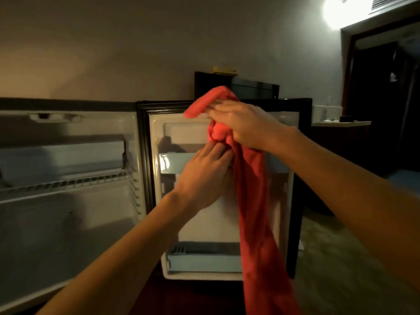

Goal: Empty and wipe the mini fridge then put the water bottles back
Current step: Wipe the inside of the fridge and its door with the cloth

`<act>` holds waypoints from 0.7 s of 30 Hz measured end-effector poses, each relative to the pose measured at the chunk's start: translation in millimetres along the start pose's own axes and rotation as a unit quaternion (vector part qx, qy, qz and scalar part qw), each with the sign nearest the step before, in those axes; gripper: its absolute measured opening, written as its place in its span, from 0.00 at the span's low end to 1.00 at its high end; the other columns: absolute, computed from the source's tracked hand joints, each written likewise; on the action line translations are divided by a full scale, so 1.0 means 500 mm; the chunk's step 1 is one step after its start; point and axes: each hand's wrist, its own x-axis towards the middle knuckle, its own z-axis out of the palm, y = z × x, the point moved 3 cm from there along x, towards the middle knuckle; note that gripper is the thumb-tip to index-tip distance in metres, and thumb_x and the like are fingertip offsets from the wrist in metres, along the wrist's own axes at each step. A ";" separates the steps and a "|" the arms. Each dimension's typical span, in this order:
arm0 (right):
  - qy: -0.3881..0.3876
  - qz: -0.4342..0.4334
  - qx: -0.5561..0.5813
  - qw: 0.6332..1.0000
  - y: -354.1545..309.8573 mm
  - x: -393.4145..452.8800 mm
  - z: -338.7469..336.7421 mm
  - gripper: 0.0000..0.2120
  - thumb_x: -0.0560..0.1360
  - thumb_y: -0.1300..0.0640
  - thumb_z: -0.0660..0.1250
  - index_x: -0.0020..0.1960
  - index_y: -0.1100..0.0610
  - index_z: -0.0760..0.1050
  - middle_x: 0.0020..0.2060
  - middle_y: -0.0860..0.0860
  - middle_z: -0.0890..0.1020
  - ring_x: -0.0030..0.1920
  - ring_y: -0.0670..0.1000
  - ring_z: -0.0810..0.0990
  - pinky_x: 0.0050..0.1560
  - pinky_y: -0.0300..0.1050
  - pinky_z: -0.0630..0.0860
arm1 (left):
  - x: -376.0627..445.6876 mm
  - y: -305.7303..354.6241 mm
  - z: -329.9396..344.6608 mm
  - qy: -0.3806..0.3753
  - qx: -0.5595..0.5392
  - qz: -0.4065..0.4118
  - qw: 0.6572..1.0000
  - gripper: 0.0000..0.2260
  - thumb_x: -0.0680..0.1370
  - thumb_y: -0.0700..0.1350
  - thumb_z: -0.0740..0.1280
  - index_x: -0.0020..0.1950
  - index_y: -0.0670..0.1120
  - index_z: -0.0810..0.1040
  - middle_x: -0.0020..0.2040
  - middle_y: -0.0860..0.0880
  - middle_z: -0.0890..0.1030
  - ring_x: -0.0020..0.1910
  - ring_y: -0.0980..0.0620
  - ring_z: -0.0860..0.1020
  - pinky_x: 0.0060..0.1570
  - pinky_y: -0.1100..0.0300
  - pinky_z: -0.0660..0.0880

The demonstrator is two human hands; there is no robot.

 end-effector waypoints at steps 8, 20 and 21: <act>0.104 0.182 0.082 0.974 0.087 -0.249 -0.018 0.22 0.66 0.62 0.57 0.56 0.67 0.77 0.55 0.60 0.81 0.57 0.61 0.79 0.62 0.44 0.69 | -0.003 0.015 -0.005 -0.019 0.019 -0.030 0.999 0.22 0.75 0.52 0.62 0.65 0.43 0.75 0.57 0.43 0.77 0.57 0.41 0.73 0.56 0.47 0.73; 0.122 0.271 0.117 0.948 0.031 -0.474 0.122 0.23 0.71 0.59 0.59 0.59 0.73 0.76 0.57 0.70 0.78 0.55 0.65 0.80 0.64 0.41 0.68 | -0.021 0.024 -0.003 0.001 0.031 -0.020 0.999 0.23 0.77 0.52 0.67 0.68 0.42 0.72 0.61 0.43 0.75 0.59 0.43 0.72 0.57 0.48 0.74; 0.096 0.265 0.120 0.952 0.020 -0.500 0.147 0.22 0.73 0.57 0.60 0.60 0.72 0.75 0.58 0.69 0.77 0.57 0.67 0.79 0.65 0.45 0.68 | -0.022 0.026 0.001 0.005 0.033 -0.022 0.999 0.23 0.77 0.52 0.67 0.67 0.41 0.72 0.61 0.43 0.75 0.59 0.42 0.72 0.57 0.48 0.73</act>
